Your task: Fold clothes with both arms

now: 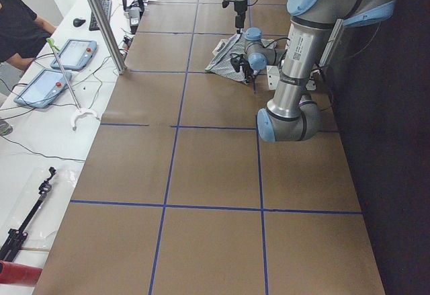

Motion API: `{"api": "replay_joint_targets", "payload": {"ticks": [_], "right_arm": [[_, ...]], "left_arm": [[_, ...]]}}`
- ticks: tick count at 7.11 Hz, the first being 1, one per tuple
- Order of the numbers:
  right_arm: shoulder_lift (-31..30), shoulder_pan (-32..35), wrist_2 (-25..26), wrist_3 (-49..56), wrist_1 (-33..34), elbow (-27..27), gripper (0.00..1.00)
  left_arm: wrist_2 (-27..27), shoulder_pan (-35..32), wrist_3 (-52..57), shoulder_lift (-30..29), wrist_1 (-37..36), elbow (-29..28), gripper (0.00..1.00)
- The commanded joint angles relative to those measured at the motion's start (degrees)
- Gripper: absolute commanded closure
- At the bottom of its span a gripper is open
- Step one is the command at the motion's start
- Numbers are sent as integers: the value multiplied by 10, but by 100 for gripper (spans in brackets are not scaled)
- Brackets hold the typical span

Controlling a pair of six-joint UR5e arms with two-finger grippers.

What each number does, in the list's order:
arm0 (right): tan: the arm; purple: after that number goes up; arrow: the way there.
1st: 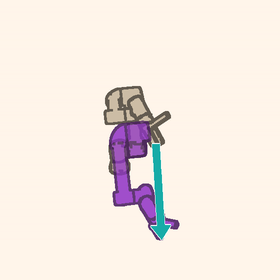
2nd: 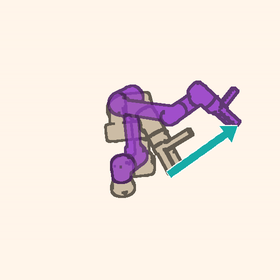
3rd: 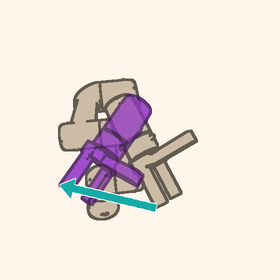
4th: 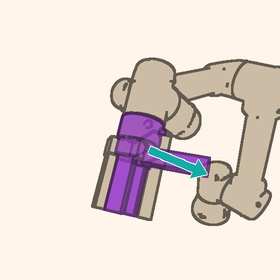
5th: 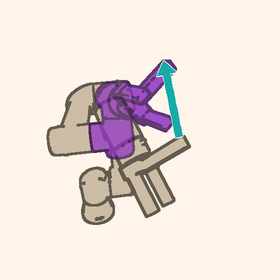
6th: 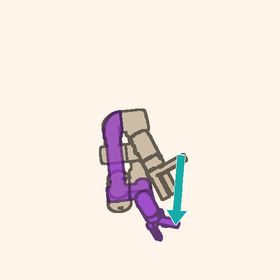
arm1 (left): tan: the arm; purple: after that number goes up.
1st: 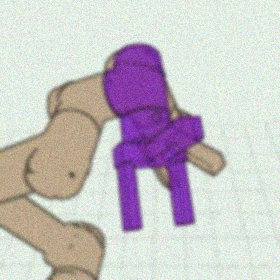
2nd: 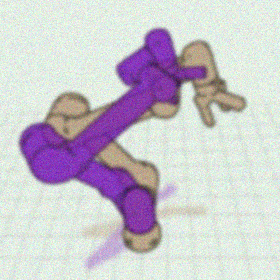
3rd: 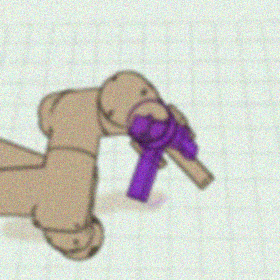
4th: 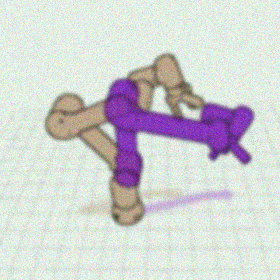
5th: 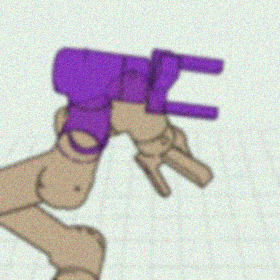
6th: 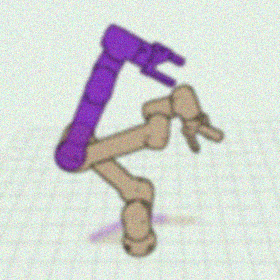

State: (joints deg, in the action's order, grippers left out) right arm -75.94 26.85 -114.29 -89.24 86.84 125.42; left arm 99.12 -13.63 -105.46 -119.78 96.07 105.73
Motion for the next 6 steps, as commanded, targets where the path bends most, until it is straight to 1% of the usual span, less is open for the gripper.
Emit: {"api": "replay_joint_targets", "payload": {"ticks": [1, 2, 3, 5, 6], "right_arm": [[0, 6, -1, 0, 0, 1, 0], [0, 15, -3, 0, -1, 4, 0], [1, 23, 4, 0, -1, 14, 0], [11, 36, 6, -1, -1, 20, 0], [10, 40, 6, 0, -1, 20, 0]], "left_arm": [[1, -21, 2, 4, -2, 19, 100], [0, -40, 7, 4, -4, 14, 100], [-1, -71, 37, 4, -4, 2, 100], [-7, -136, 78, -1, 3, -55, 100], [-21, -178, 117, -7, 37, -91, 100]]}}
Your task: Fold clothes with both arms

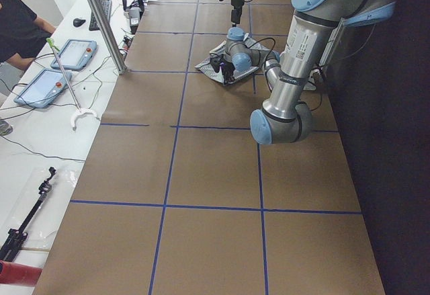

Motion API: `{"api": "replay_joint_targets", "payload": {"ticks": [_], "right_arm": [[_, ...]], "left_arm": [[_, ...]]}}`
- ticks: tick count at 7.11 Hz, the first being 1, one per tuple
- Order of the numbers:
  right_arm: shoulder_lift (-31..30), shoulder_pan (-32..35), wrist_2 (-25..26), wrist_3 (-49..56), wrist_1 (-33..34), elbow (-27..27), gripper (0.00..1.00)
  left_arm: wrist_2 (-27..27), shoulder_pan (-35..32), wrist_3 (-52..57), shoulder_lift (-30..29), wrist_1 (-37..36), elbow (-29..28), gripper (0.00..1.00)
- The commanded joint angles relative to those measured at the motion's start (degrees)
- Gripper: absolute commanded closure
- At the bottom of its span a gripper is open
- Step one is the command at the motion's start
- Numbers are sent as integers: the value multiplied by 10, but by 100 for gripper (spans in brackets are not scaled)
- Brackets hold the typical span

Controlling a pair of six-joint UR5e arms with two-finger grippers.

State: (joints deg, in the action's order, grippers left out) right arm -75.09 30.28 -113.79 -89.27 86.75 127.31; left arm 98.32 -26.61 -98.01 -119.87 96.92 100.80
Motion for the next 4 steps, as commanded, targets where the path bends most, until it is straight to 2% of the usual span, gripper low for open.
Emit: {"api": "replay_joint_targets", "payload": {"ticks": [1, 2, 4], "right_arm": [[3, 9, 2, 1, 0, 0, 0], [5, 10, 2, 1, 0, 0, 0], [5, 13, 6, 1, 0, -2, 0]], "left_arm": [[-14, -87, 74, -33, 67, -102, 100], [-14, -117, 107, -79, 82, -161, 100], [-22, -142, 165, -144, 153, -240, 100]]}}
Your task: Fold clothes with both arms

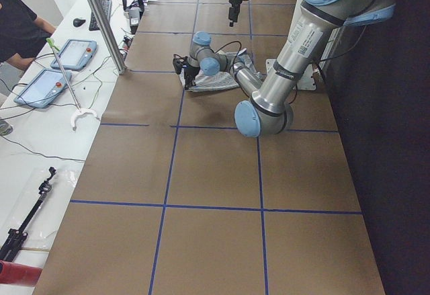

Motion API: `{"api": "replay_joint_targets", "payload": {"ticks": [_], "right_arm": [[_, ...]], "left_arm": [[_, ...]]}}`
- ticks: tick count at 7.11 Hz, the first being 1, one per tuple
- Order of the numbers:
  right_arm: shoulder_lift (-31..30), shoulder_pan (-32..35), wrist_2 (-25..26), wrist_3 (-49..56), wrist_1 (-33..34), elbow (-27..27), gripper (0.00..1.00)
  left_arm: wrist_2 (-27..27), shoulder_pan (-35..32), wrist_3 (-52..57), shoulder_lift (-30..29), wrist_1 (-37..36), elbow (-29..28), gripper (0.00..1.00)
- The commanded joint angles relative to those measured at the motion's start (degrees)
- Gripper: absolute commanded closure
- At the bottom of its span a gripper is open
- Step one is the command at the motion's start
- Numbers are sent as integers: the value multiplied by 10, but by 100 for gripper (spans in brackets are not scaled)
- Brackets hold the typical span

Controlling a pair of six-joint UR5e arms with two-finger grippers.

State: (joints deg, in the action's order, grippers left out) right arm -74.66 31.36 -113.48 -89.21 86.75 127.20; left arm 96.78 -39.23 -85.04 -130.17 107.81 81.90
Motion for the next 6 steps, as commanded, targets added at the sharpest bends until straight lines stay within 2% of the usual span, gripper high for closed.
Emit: {"api": "replay_joint_targets", "payload": {"ticks": [1, 3, 5, 6], "right_arm": [[0, 1, 9, 0, 0, -1, 0], [0, 1, 12, 0, 0, -1, 0], [1, -1, 22, 1, 0, -11, 0], [25, -1, 30, 2, 1, -29, 0]], "left_arm": [[-30, -16, 44, -66, 89, -105, 100], [-49, -16, 66, -74, 167, -174, 100], [-62, -17, 66, -75, 175, -191, 100], [-62, -24, 77, -75, 175, -195, 100]]}}
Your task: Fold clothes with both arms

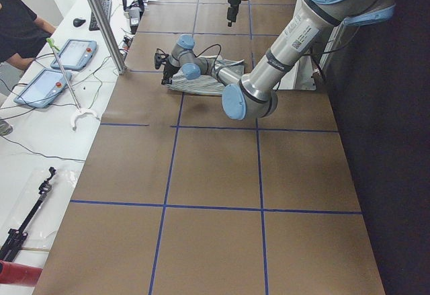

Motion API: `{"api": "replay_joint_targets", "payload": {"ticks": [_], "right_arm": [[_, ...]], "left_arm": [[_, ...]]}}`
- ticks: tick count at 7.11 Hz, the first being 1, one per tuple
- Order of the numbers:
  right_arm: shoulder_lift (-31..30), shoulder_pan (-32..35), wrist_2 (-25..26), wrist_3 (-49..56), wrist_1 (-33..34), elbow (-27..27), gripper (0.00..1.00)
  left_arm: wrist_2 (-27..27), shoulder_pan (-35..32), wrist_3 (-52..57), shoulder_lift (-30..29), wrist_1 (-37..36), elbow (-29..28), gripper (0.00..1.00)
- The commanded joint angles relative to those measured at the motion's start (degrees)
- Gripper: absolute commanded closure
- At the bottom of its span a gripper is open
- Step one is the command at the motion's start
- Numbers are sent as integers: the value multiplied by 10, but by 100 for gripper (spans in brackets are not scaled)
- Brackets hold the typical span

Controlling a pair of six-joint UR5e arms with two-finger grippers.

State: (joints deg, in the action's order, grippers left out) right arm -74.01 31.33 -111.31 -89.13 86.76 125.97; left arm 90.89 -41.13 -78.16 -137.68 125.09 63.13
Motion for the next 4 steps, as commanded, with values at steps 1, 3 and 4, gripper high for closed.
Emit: {"api": "replay_joint_targets", "payload": {"ticks": [1, 3, 4], "right_arm": [[32, -1, 10, 1, 1, -29, 0], [59, -4, 41, 6, 3, -54, 0], [89, -7, 50, 39, 5, -94, 0]], "left_arm": [[-3, -7, 19, 0, 2, -11, 100], [-5, -14, 34, -1, 3, -8, 0], [36, -31, 37, -3, -3, 1, 0]]}}
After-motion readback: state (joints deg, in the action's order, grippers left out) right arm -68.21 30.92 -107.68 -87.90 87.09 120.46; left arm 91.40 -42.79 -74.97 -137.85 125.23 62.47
